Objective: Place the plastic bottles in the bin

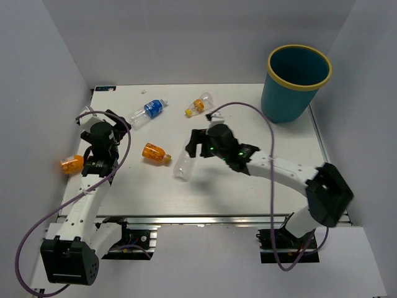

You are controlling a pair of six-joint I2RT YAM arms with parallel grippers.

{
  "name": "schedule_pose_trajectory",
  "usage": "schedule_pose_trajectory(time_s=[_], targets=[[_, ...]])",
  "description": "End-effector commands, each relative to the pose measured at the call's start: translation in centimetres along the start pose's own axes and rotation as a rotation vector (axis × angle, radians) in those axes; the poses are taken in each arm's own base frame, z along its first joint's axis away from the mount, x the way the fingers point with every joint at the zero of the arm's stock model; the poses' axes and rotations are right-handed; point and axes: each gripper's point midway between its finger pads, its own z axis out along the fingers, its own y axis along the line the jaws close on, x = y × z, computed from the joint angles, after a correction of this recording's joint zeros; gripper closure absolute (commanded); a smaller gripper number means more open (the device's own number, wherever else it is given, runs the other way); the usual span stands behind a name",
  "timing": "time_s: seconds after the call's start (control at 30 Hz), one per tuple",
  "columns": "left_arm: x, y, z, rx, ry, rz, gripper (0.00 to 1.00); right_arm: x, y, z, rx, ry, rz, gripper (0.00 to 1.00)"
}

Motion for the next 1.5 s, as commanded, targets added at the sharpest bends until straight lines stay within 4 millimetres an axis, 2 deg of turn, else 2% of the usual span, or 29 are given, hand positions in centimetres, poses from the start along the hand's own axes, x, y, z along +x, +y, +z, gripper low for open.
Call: schedule_pose_trajectory(time_s=[0.0, 0.03, 0.07, 0.1, 0.17, 0.2, 0.3, 0.47, 0.6, 0.7, 0.73, 0.8, 0.83, 0.9, 0.93, 0.97, 1.0, 1.03, 1.07, 1.1, 1.13, 1.17, 1.2, 1.27, 1.3, 1.37, 1.4, 1.47], targets=[[0.1, 0.6, -0.5, -0.012, 0.000, 0.020, 0.02, -1.2, -0.1, 3.2, 0.230, -0.067, -0.024, 0.11], [0.0, 0.5, -0.6, -0.003, 0.001, 0.033, 0.02, -0.4, -0.5, 3.6, 0.271, -0.029, -0.012, 0.11], [0.1, 0.5, -0.7, 0.000, 0.008, 0.040, 0.02, -1.2, 0.2, 4.3, 0.270, -0.046, -0.001, 0.11], [0.1, 0.4, -0.8, 0.004, 0.007, 0.040, 0.02, -0.3, -0.8, 5.3, 0.321, -0.040, -0.003, 0.11], [0.1, 0.4, -0.8, 0.008, 0.010, 0.046, 0.02, 0.0, -0.4, 6.4, 0.329, -0.052, 0.019, 0.11], [0.0, 0.4, -0.9, 0.009, 0.009, 0.046, 0.02, 1.2, -0.8, 7.4, 0.340, -0.025, 0.015, 0.11], [0.1, 0.6, -0.9, 0.001, 0.010, 0.047, 0.02, 3.0, -1.8, 9.0, 0.411, 0.041, 0.015, 0.11], [0.4, 0.9, -0.6, -0.017, 0.017, 0.052, 0.02, 5.9, -3.3, 10.3, 0.465, 0.096, 0.012, 0.11], [0.4, 1.0, -0.4, -0.030, 0.020, 0.053, 0.02, 7.2, -4.0, 10.6, 0.490, 0.110, 0.045, 0.13], [0.4, 1.2, -0.4, -0.039, 0.020, 0.055, 0.02, 7.7, -4.4, 10.8, 0.500, 0.121, 0.047, 0.19], [0.4, 1.3, -0.4, -0.044, 0.020, 0.056, 0.02, 7.8, -4.4, 10.8, 0.499, 0.123, 0.047, 0.27], [0.2, 1.4, -0.6, -0.047, 0.012, 0.053, 0.02, 6.7, -4.3, 10.5, 0.502, 0.090, 0.044, 0.37], [0.3, 1.3, -0.6, -0.045, 0.012, 0.052, 0.02, 6.0, -4.5, 10.4, 0.499, 0.072, 0.033, 0.47], [0.2, 1.2, -0.7, -0.033, 0.010, 0.050, 0.02, 3.3, -3.9, 9.5, 0.474, 0.016, 0.020, 0.55], [0.2, 1.1, -0.8, -0.029, 0.009, 0.047, 0.02, 1.7, -4.4, 9.3, 0.473, -0.013, 0.019, 0.58], [0.2, 1.1, -0.8, -0.024, 0.008, 0.044, 0.02, -1.0, -3.6, 8.3, 0.430, -0.058, -0.005, 0.58], [0.0, 1.0, -1.0, -0.017, -0.002, 0.038, 0.02, -3.4, -4.6, 7.8, 0.427, -0.098, 0.003, 0.59], [0.0, 1.0, -1.0, -0.017, -0.003, 0.035, 0.02, -6.7, -4.3, 6.1, 0.398, -0.165, 0.014, 0.60], [0.1, 1.1, -1.0, -0.018, -0.004, 0.035, 0.02, -9.1, -3.9, 5.6, 0.333, -0.210, -0.036, 0.61], [0.0, 1.1, -1.1, -0.019, -0.008, 0.033, 0.02, -12.4, -5.5, 4.5, 0.330, -0.274, -0.035, 0.62], [-0.1, 1.1, -1.1, -0.019, -0.011, 0.031, 0.02, -15.7, -5.5, 2.5, 0.301, -0.346, -0.044, 0.62], [-0.1, 1.0, -1.1, -0.015, -0.009, 0.033, 0.02, -18.4, -4.9, 1.3, 0.239, -0.391, -0.100, 0.60], [0.0, 1.0, -1.1, -0.014, -0.007, 0.034, 0.02, -21.5, -7.3, -0.4, 0.265, -0.447, -0.101, 0.58], [0.1, 0.9, -1.0, -0.010, -0.004, 0.027, 0.02, -27.2, -8.0, -4.6, 0.273, -0.573, -0.153, 0.63], [0.1, 0.9, -0.9, -0.011, -0.003, 0.025, 0.02, -29.7, -10.5, -6.8, 0.332, -0.634, -0.166, 0.63], [0.5, 0.6, -0.6, 0.002, 0.011, 0.025, 0.02, -33.1, -11.8, -10.1, 0.374, -0.725, -0.214, 0.59], [0.6, 0.3, -0.5, 0.016, 0.012, 0.019, 0.02, -35.6, -13.1, -12.4, 0.416, -0.792, -0.271, 0.56], [1.2, -0.3, -0.1, 0.041, 0.034, 0.016, 0.02, -37.5, -15.0, -13.9, 0.483, -0.841, -0.293, 0.56]])
